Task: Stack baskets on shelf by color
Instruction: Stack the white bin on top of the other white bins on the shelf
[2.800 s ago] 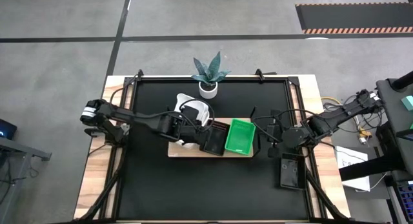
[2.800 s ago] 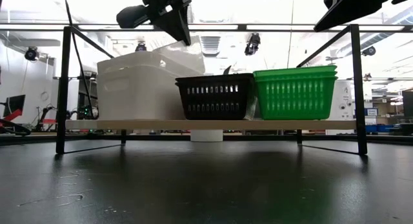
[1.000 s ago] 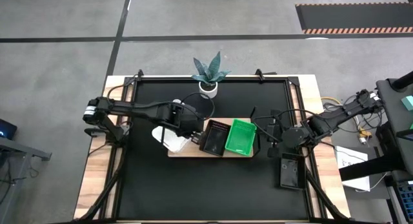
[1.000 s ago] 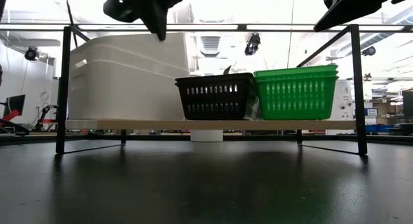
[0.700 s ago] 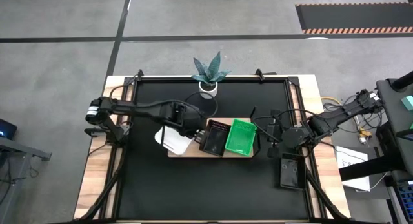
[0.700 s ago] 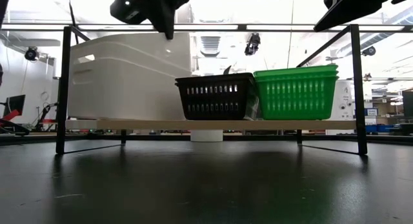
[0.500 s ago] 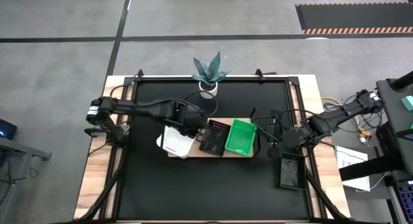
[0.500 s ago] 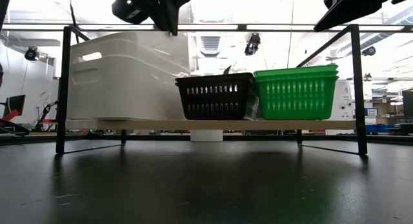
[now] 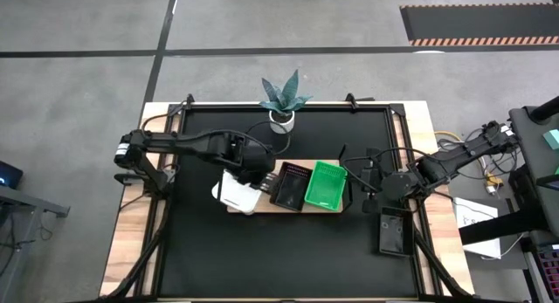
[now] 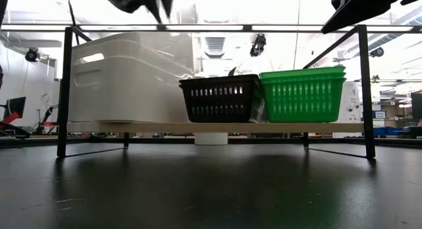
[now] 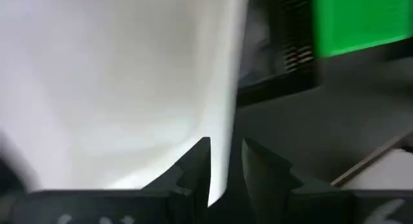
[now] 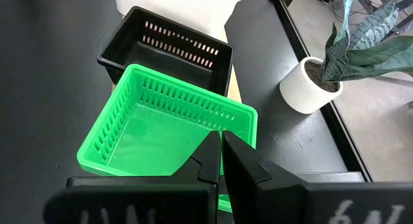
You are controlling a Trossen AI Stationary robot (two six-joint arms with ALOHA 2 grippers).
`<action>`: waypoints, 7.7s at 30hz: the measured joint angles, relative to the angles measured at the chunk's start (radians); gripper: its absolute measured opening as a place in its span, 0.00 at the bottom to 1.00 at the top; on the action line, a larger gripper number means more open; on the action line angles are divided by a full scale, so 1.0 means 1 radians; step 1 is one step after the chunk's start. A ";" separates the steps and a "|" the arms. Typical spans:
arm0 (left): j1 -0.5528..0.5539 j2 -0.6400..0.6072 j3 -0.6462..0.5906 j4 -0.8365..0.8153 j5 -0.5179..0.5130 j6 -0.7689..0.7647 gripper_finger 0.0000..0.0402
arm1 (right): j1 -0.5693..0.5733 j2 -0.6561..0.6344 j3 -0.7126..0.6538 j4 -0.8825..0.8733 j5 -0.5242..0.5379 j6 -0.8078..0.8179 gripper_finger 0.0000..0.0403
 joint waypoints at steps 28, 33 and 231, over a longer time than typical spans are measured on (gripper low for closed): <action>-0.162 0.148 0.272 -0.167 -0.233 0.012 0.00 | 0.000 0.000 0.000 0.060 0.000 -0.051 0.02; -0.161 0.147 0.268 -0.167 -0.230 0.013 0.01 | 0.000 0.000 0.000 0.060 0.000 -0.052 0.02; -0.578 -0.550 -0.782 0.450 -1.007 0.717 0.31 | -0.513 1.094 1.220 -0.237 -0.366 0.124 0.03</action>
